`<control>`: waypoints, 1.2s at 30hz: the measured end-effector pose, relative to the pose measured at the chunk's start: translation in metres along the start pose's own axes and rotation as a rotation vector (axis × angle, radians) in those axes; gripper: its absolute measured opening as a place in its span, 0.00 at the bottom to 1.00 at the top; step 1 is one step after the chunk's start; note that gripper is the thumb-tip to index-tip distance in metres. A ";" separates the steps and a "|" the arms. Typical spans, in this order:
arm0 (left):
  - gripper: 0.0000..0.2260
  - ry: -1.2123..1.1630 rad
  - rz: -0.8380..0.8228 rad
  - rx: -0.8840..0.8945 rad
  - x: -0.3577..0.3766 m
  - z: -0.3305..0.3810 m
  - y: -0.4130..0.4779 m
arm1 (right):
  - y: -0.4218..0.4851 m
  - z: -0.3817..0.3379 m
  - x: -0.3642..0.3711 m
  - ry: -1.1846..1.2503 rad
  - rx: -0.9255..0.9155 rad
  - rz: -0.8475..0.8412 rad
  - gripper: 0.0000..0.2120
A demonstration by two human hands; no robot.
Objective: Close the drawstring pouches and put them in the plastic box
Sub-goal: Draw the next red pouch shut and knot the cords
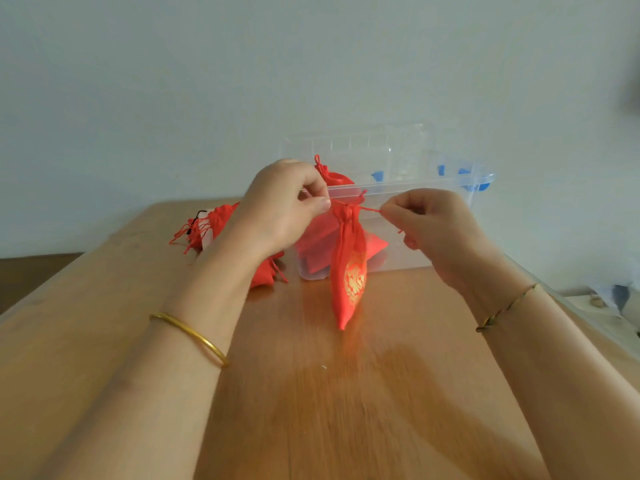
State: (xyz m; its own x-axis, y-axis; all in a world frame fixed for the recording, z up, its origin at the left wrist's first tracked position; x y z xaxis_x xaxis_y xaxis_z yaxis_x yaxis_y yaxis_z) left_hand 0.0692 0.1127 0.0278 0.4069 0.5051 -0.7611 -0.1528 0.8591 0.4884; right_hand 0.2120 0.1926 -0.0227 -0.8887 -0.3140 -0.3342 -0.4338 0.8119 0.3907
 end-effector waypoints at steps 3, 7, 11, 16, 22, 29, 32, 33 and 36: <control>0.07 -0.199 -0.035 -0.083 0.009 -0.013 -0.002 | -0.001 0.002 0.006 0.003 0.015 -0.034 0.10; 0.09 -0.520 -0.065 -0.122 0.012 -0.019 -0.003 | -0.007 0.012 0.022 0.053 0.106 -0.237 0.06; 0.09 -0.710 0.006 -0.173 0.006 -0.026 -0.004 | -0.016 0.012 0.039 -0.063 0.075 -0.424 0.12; 0.08 -0.853 0.102 -0.269 -0.007 -0.039 0.009 | -0.006 -0.018 0.038 0.011 -0.016 -0.360 0.07; 0.05 -0.736 0.312 -0.370 -0.042 -0.089 0.028 | 0.076 -0.066 0.008 -0.012 -0.045 -0.123 0.13; 0.10 -0.260 0.064 -0.561 -0.001 -0.164 0.011 | 0.135 -0.035 0.056 -0.283 0.271 -0.344 0.13; 0.18 0.116 -0.122 -0.600 0.015 -0.182 0.004 | 0.135 -0.027 0.067 -0.592 0.270 -0.434 0.14; 0.19 0.212 -0.166 -0.629 0.020 -0.190 0.000 | 0.135 -0.027 0.069 -0.600 0.267 -0.434 0.13; 0.20 0.279 -0.203 -0.676 0.031 -0.207 -0.008 | 0.132 -0.026 0.073 -0.592 0.279 -0.454 0.12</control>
State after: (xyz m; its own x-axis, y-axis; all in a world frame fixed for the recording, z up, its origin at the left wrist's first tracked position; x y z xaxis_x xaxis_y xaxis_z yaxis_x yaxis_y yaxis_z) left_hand -0.1040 0.1383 -0.0878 0.2567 0.2568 -0.9318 -0.6543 0.7557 0.0280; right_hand 0.0863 0.2645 0.0267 -0.3728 -0.3935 -0.8403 -0.6122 0.7849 -0.0960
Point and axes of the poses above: each hand's wrist, its own y-axis towards the middle knuckle, its own x-axis out of the palm, z = x × y, the point moved 10 cm from there along y, towards the middle knuckle, and after that the axes turned 6 degrees about -z, right-handed, at the moved point
